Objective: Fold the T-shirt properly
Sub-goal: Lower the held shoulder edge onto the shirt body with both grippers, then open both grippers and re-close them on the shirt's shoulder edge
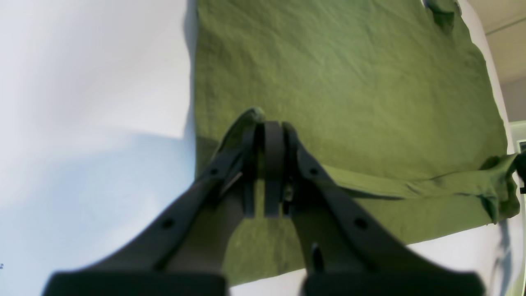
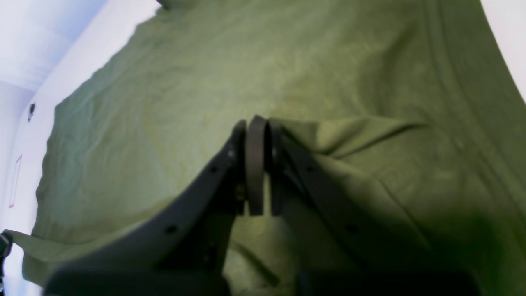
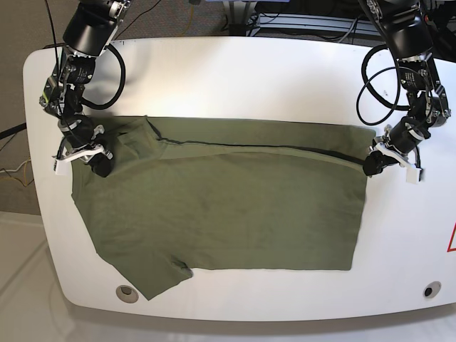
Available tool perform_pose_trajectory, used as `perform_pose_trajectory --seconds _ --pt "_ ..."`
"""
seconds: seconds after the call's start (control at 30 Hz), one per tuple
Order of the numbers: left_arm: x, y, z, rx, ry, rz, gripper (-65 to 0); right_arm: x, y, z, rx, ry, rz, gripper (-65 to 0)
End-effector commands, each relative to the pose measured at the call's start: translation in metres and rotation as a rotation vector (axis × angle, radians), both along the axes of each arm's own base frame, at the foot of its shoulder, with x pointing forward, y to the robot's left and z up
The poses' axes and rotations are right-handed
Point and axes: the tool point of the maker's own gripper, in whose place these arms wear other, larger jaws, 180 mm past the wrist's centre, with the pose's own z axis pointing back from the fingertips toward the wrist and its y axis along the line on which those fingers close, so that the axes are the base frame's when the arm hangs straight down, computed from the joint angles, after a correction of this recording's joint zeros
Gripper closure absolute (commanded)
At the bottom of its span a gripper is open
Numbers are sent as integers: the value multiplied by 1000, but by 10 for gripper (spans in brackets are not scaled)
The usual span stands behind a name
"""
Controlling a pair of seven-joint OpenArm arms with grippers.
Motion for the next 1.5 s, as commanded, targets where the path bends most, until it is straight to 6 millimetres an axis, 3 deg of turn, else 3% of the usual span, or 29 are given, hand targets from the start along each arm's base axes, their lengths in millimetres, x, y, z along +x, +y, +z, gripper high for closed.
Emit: perform_pose_trajectory --seconds 0.0,0.27,0.4,0.6,0.8,0.93,1.2,1.47 --pt "12 8 18 14 -60 5 -49 13 -5 22 -32 -69 6 -14" --pt "10 12 11 21 -27 10 -265 19 -4 26 -65 -74 24 -277" --pt "13 13 14 23 -40 16 -315 21 -6 31 -74 -87 21 -356" --pt "11 15 12 28 -28 17 -318 24 -11 47 -100 -125 20 -360" --pt "4 14 16 44 -33 -2 -324 11 -17 76 -205 -173 44 -352" --pt "-3 15 18 61 -35 -10 -325 0 -16 83 -261 -177 59 -354" --pt "-20 9 13 99 -11 -42 -334 -18 -18 78 -391 -120 88 -364" --pt "-33 8 5 122 21 -50 -348 -27 -49 60 -417 -30 24 -378"
